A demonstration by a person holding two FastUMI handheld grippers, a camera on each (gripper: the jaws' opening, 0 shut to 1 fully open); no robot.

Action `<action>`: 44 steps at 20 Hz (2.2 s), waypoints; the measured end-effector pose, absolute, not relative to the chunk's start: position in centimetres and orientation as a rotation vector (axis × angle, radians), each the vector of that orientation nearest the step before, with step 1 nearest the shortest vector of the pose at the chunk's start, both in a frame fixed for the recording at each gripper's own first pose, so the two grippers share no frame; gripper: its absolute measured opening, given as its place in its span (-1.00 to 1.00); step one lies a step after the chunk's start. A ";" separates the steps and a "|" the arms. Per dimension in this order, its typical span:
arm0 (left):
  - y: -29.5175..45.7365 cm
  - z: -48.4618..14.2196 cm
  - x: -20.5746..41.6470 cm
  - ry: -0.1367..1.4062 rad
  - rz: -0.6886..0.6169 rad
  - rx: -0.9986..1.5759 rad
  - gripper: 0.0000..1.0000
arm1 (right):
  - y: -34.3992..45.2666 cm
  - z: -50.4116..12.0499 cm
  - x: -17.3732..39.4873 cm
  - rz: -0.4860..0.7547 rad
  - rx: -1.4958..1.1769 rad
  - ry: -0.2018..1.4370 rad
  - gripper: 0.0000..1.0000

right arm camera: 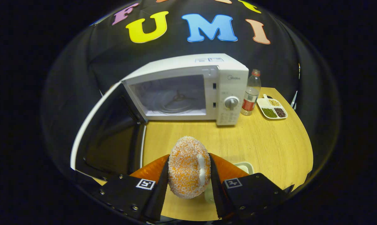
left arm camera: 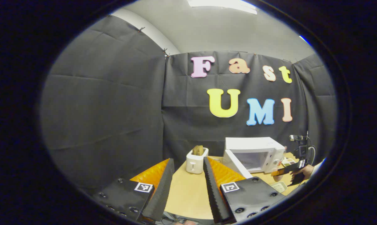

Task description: Open the microwave oven with the left hand, put the food in, and close the microwave oven.

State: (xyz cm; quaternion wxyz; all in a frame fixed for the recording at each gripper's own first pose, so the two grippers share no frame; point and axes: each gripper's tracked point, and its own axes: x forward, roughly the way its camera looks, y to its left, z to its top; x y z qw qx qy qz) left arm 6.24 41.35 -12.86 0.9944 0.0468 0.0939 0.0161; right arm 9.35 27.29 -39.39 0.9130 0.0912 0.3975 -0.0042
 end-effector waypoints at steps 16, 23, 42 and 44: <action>39.2 -6.5 6.3 0.167 0.058 0.109 0.25 | 33.0 -41.8 24.3 -0.027 0.513 0.664 0.30; 35.9 -8.1 7.6 0.230 0.075 0.059 0.29 | 32.8 -48.6 29.9 -0.104 0.597 0.608 0.29; 33.1 -12.5 8.5 0.376 0.159 0.142 0.33 | 28.3 -53.3 37.5 -0.396 0.766 0.411 0.48; 32.9 -12.5 8.3 0.371 0.161 0.134 0.32 | 28.5 -52.9 37.7 -0.412 0.823 0.415 0.65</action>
